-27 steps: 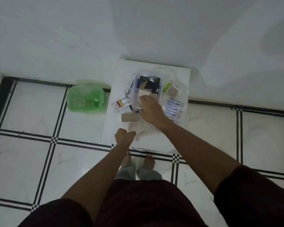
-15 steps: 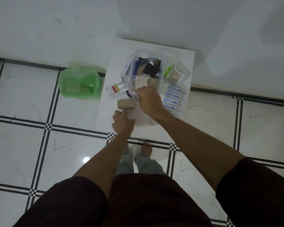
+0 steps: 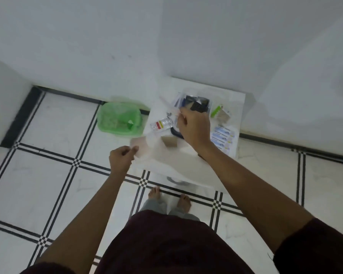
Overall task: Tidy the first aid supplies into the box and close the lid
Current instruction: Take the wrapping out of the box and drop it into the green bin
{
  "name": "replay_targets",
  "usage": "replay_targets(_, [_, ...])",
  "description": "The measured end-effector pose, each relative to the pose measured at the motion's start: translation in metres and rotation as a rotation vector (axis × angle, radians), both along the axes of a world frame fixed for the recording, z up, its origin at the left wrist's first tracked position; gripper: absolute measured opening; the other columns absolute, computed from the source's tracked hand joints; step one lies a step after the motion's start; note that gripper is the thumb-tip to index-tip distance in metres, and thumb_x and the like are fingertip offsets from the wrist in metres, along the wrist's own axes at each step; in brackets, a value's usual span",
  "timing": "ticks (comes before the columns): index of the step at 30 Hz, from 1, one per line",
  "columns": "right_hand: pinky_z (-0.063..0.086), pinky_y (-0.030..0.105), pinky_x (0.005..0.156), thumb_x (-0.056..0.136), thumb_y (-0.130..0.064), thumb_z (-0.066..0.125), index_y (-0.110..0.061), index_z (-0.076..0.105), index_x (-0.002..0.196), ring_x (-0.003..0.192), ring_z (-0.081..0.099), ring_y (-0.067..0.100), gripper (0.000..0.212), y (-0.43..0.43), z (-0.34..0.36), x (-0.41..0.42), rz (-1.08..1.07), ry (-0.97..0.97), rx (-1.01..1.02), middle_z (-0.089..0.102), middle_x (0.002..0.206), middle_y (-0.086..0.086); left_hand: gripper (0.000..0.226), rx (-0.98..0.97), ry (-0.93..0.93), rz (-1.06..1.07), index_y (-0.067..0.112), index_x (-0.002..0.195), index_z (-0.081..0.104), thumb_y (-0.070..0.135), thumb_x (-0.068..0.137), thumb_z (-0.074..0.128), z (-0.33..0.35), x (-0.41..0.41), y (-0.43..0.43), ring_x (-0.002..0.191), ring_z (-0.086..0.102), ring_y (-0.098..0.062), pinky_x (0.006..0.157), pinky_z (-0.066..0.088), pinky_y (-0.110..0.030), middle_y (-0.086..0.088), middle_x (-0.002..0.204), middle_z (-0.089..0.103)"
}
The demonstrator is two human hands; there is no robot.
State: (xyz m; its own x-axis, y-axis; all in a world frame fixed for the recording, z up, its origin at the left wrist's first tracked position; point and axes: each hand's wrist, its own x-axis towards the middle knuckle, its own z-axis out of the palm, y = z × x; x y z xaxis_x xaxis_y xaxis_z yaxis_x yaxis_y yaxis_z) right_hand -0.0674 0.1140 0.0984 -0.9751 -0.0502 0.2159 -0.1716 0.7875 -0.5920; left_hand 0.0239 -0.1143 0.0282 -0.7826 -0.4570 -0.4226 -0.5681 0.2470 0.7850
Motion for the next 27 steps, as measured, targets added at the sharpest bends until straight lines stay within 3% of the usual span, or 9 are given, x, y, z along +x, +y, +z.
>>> replay_targets(3, [0.052,0.039,0.06,0.089,-0.017,0.054,-0.011,0.069,0.094,0.059,0.061,0.029,0.017,-0.03,0.008,-0.014,0.043,-0.057,-0.078,0.069,0.064,0.01,0.033,0.034,0.049,0.158,0.012,0.053,0.059,0.027,0.079,0.072,0.016,-0.018,-0.026,0.044,0.045,-0.019,0.054,0.04,-0.029,-0.009,0.052,0.056])
replay_targets(7, [0.052,0.037,0.079,0.09,-0.036,0.058,-0.007,0.069,0.098,0.088,0.064,0.024,0.032,-0.076,0.009,-0.027,0.104,-0.229,-0.256,0.072,0.091,0.01,0.029,0.11,0.066,0.287,0.009,0.056,0.061,0.023,0.08,0.072,0.018,-0.044,-0.052,0.043,0.049,-0.017,0.05,0.044,-0.027,-0.011,0.056,0.059])
replay_targets(10, [0.041,0.036,0.059,0.091,-0.048,0.051,0.0,0.055,0.064,0.06,0.054,0.025,0.056,-0.116,0.001,-0.042,0.076,-0.327,-0.295,0.061,0.059,0.011,0.026,0.175,0.034,0.374,0.009,0.059,0.062,0.021,0.08,0.071,0.01,-0.065,-0.074,0.047,0.053,-0.017,0.049,0.045,-0.026,-0.01,0.058,0.061])
replay_targets(12, [0.031,0.032,0.053,0.09,-0.037,0.057,-0.005,0.043,0.053,0.05,0.042,0.023,0.051,-0.146,-0.013,-0.063,0.023,-0.378,-0.301,0.043,0.046,0.006,0.023,0.202,0.008,0.404,0.009,0.062,0.063,0.018,0.081,0.071,0.003,-0.084,-0.096,0.049,0.057,-0.016,0.046,0.046,-0.023,-0.009,0.059,0.063])
replay_targets(15, [0.049,0.03,0.067,0.079,-0.007,0.062,-0.004,0.067,0.074,0.076,0.063,0.027,0.008,-0.192,-0.046,-0.095,-0.047,-0.478,-0.308,0.068,0.075,0.013,0.02,0.24,-0.048,0.433,0.008,0.064,0.062,0.015,0.081,0.07,-0.018,-0.115,-0.134,0.05,0.061,-0.017,0.043,0.047,-0.02,-0.011,0.061,0.064])
replay_targets(17, [0.054,0.033,0.074,0.074,0.002,0.055,-0.002,0.066,0.096,0.089,0.063,0.029,0.024,-0.226,-0.071,-0.12,-0.124,-0.583,-0.316,0.067,0.098,0.015,0.019,0.245,-0.106,0.433,0.007,0.064,0.061,0.011,0.081,0.069,-0.037,-0.14,-0.167,0.051,0.062,-0.018,0.042,0.048,-0.019,-0.013,0.061,0.063])
replay_targets(20, [0.039,0.018,0.058,0.074,0.006,0.056,-0.002,0.056,0.109,0.087,0.054,0.022,0.035,-0.274,-0.106,-0.154,-0.166,-0.734,-0.308,0.055,0.101,0.009,0.021,0.234,-0.196,0.379,0.007,0.059,0.059,0.006,0.078,0.069,-0.065,-0.181,-0.214,0.051,0.066,-0.021,0.051,0.057,-0.024,-0.014,0.061,0.063])
replay_targets(23, [0.034,0.015,0.062,0.077,0.007,0.055,-0.001,0.055,0.11,0.086,0.05,0.019,0.035,-0.321,-0.153,-0.186,-0.178,-0.821,-0.222,0.056,0.105,0.01,0.016,0.204,-0.278,0.324,0.008,0.056,0.059,0.007,0.069,0.069,-0.112,-0.22,-0.264,0.066,0.072,-0.033,0.073,0.061,-0.042,-0.014,0.053,0.066])
replay_targets(27, [0.029,0.011,0.062,0.077,0.009,0.052,0.002,0.06,0.105,0.1,0.059,0.03,0.029,-0.364,-0.226,-0.211,-0.21,-0.89,-0.151,0.063,0.11,0.018,0.005,0.145,-0.387,0.172,0.006,0.063,0.062,0.008,0.066,0.066,-0.181,-0.254,-0.304,0.069,0.073,-0.03,0.074,0.061,-0.043,-0.011,0.06,0.071])
